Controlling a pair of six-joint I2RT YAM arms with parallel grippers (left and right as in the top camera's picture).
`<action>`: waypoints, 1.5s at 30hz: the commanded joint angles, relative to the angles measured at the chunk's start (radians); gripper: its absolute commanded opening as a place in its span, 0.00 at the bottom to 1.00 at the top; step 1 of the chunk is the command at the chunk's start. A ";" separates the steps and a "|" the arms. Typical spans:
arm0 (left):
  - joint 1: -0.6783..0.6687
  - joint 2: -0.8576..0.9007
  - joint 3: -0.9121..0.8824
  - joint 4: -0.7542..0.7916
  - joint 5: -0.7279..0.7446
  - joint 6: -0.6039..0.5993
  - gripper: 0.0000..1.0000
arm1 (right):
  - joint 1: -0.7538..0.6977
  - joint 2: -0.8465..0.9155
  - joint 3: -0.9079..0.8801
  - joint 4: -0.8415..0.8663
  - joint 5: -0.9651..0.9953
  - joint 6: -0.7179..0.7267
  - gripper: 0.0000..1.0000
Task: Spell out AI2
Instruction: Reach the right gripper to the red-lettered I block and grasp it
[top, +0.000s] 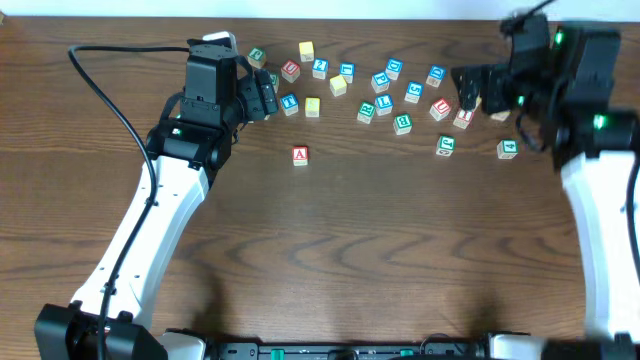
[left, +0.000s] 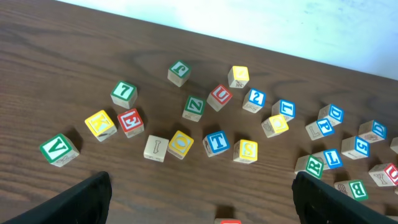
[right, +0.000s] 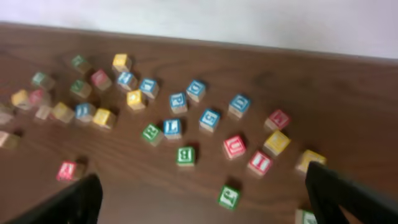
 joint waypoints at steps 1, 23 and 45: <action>0.002 -0.013 0.012 0.001 -0.003 -0.001 0.92 | -0.063 0.111 0.139 -0.083 -0.145 -0.021 0.99; 0.002 -0.012 0.011 0.001 -0.002 -0.002 0.92 | -0.106 0.335 0.148 -0.184 0.178 0.254 0.86; 0.002 -0.011 0.010 0.000 -0.002 -0.002 0.92 | -0.031 0.709 0.401 -0.187 0.235 0.377 0.53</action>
